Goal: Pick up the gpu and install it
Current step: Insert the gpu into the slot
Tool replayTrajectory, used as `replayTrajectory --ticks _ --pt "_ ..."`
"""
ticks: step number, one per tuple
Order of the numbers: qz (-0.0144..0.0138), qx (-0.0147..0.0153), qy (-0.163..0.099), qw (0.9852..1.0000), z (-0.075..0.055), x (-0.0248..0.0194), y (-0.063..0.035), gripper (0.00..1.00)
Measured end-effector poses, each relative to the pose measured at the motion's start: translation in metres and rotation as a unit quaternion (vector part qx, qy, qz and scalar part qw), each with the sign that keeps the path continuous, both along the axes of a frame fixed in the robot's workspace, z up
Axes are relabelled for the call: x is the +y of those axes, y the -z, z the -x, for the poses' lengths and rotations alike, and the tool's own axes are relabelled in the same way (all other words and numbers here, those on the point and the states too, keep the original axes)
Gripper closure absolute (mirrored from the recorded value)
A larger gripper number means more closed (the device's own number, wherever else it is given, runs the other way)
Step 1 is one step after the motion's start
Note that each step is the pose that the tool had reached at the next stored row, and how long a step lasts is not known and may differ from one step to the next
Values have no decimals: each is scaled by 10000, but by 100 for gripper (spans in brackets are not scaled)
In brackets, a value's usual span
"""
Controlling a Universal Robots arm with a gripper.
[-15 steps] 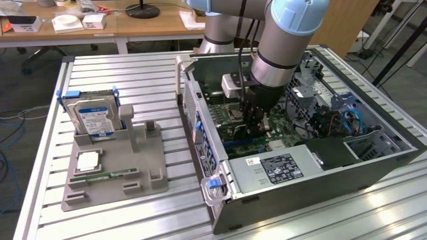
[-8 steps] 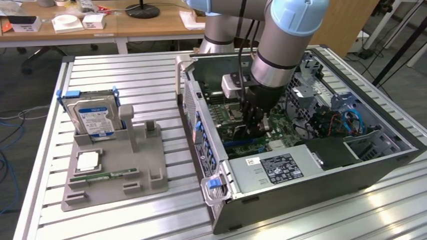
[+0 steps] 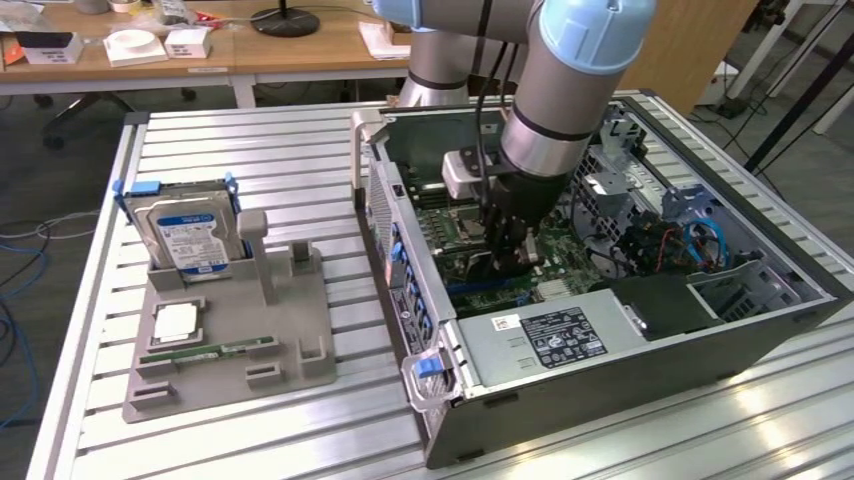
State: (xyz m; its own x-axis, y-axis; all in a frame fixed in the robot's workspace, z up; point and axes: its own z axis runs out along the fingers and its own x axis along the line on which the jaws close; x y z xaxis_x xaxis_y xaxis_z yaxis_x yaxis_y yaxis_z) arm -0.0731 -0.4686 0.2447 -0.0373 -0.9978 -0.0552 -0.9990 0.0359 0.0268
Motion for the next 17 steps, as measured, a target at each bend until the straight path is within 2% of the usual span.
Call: replayTrajectory --ticks 3,6,17 --pt "4 0 0 10000 9 4 3 74" --pt "5 1 1 10000 14 28 8 74" --pt "12 0 0 10000 24 22 30 74"
